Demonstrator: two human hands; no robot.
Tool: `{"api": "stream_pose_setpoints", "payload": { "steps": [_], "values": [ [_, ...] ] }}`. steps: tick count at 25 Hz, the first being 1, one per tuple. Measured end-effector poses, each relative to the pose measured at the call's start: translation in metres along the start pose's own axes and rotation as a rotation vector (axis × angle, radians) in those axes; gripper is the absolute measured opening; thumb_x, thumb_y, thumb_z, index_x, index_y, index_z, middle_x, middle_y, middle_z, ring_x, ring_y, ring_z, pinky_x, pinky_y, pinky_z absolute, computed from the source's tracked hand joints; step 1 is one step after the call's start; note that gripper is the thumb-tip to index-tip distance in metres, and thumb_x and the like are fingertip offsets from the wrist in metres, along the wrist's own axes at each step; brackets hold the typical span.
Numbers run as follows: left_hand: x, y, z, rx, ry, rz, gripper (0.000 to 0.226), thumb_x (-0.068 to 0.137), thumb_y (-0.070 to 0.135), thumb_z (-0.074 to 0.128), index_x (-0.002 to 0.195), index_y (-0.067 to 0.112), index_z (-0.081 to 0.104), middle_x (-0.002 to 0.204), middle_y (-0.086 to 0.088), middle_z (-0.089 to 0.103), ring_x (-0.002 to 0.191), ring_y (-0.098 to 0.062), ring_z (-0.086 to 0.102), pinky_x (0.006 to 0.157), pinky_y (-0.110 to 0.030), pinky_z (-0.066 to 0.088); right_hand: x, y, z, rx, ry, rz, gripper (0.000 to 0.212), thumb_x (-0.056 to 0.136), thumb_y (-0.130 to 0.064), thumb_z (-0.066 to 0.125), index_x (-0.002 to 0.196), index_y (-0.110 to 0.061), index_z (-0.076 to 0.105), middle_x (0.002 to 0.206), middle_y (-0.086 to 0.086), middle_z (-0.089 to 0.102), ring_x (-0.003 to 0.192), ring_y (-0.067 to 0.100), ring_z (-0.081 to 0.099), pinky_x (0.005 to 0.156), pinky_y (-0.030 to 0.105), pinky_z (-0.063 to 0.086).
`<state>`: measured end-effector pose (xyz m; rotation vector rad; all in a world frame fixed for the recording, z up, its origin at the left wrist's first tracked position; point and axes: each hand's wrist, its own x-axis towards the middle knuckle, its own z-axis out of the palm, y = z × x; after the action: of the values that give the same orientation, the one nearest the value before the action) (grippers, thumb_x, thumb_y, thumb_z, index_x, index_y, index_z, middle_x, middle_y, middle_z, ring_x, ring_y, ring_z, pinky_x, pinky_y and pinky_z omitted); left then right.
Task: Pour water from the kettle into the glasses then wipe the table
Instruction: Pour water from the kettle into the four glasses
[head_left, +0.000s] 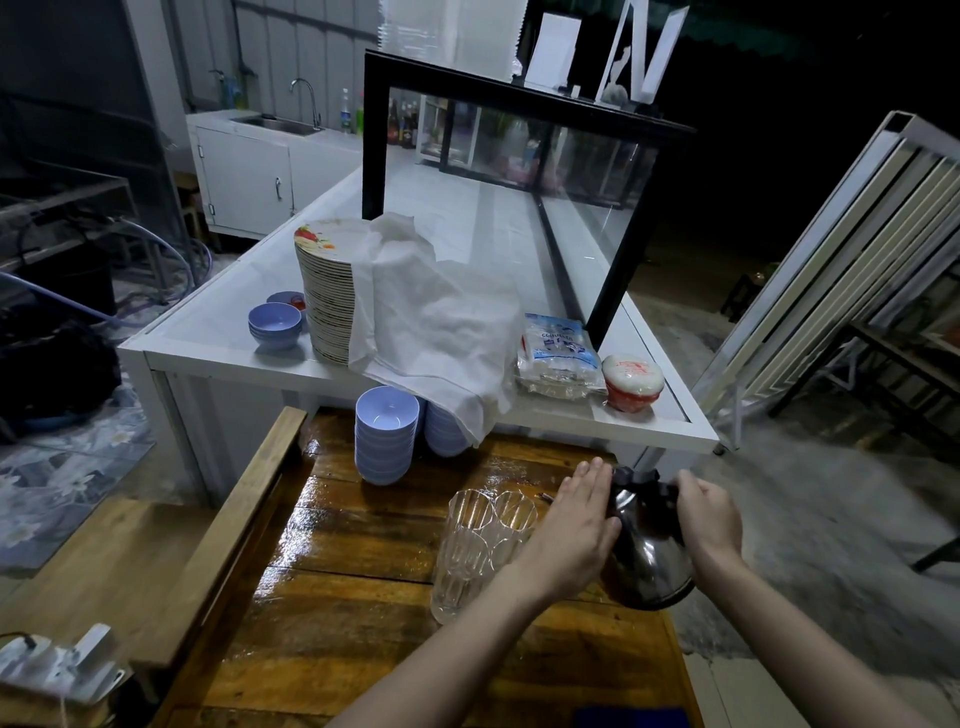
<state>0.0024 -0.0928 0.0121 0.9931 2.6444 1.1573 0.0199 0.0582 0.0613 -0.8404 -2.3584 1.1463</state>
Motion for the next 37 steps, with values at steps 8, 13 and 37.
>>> {"api": "stream_pose_setpoints", "payload": {
  "steps": [8, 13, 37],
  "values": [
    [-0.004, 0.004, -0.02, -0.011, 0.17, 0.013, 0.089, 0.083, 0.064, 0.002, 0.155, 0.013, 0.011, 0.163, -0.003, 0.009, 0.149, -0.01, -0.002, 0.12, -0.024, -0.005, -0.005, -0.01, 0.014, 0.159, 0.002, 0.051, 0.034, 0.086, -0.031, 0.046, 0.057, -0.015, 0.055, 0.063, 0.007, 0.058, 0.066, 0.026, 0.053, 0.066, 0.039, 0.044],
    [-0.019, -0.011, -0.023, -0.047, 0.235, -0.088, 0.069, 0.103, 0.038, 0.034, 0.154, 0.014, -0.006, 0.162, 0.001, -0.009, 0.147, -0.007, -0.014, 0.12, -0.025, -0.007, -0.008, -0.046, 0.029, -0.025, -0.044, -0.231, 0.039, 0.082, -0.035, 0.039, 0.048, -0.016, 0.045, 0.049, 0.0, 0.049, 0.059, 0.024, 0.048, 0.077, 0.041, 0.039],
    [-0.036, -0.042, -0.011, -0.233, 0.306, -0.246, 0.073, 0.104, 0.039, 0.029, 0.148, 0.015, -0.025, 0.153, 0.004, -0.036, 0.143, -0.008, -0.029, 0.114, -0.019, -0.017, -0.001, -0.089, 0.072, -0.446, -0.15, -0.815, 0.037, 0.092, -0.025, 0.053, 0.062, -0.012, 0.071, 0.059, 0.001, 0.063, 0.069, 0.016, 0.048, 0.074, 0.031, 0.022]
  ]
}}
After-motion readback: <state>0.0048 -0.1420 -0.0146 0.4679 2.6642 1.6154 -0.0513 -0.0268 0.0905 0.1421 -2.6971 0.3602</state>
